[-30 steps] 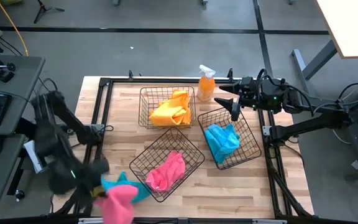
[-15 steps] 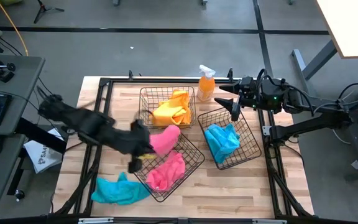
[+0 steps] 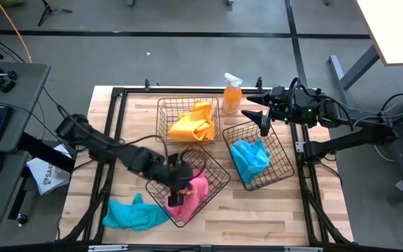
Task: Sort microfiber towel by color & place in baskets
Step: Put the pink microfiber cloth into the left black basket, then put the blue microfiber cloth into the right black basket
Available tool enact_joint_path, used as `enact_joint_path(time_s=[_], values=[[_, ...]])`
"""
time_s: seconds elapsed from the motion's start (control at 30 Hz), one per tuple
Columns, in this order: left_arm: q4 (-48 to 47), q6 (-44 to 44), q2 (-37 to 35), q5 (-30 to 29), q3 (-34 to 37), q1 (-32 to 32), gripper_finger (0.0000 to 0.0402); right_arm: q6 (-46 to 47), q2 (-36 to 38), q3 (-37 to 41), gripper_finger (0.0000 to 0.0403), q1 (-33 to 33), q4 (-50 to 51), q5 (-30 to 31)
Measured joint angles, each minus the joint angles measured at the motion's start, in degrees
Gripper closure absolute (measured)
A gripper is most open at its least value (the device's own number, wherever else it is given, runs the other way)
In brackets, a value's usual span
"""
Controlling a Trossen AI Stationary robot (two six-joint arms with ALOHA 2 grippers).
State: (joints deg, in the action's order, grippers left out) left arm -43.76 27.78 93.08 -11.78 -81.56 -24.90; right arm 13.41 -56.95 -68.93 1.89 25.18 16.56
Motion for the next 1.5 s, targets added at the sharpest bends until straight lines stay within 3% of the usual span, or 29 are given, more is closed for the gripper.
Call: enact_joint_path(time_s=[0.1,0.33,0.47,0.57,0.77,0.9,1.13,1.3,1.4,1.5], values=[[0.4,-0.66,-0.24,5.07,-0.14,2.4,0.0356,0.0,0.0,0.0,0.0114,0.0,0.55,0.0],[-8.17,-1.52,-2.9,9.36,-7.36,4.77,0.0248,0.0,0.0,0.0,0.0114,-0.02,0.77,0.0],[-14.81,8.58,-5.19,16.19,-9.55,1.6,0.0191,0.02,0.0,0.0,0.0114,-0.02,1.43,0.0],[-17.6,17.65,-6.57,15.95,-9.57,-5.83,0.0165,0.02,0.0,0.0,0.0114,-0.02,2.66,-0.02],[-19.73,34.4,-3.27,10.73,-9.57,-24.31,0.0154,0.02,0.0,0.0,0.0114,-0.02,4.33,0.0],[-23.1,37.5,2.55,8.48,-9.57,-31.99,0.0153,0.06,0.0,0.0,0.0114,0.0,4.29,0.0],[-34.85,36.63,14.18,3.36,-9.51,-33.26,0.0153,3.02,0.0,0.0,0.0114,0.0,4.5,1.5],[-29.61,39.34,17.87,8.33,-9.46,-32.47,0.0153,3.44,0.0,0.0,0.0114,-0.02,5.15,1.55],[-24.12,43.18,17.53,7.25,-9.46,-33.13,0.0153,4.26,-0.02,0.0,0.0114,-0.02,5.77,2.05],[-25.26,49.24,16.74,3.93,-9.46,-34.24,0.0153,4.55,-0.02,0.0,0.0114,-0.01,5.92,2.56]])
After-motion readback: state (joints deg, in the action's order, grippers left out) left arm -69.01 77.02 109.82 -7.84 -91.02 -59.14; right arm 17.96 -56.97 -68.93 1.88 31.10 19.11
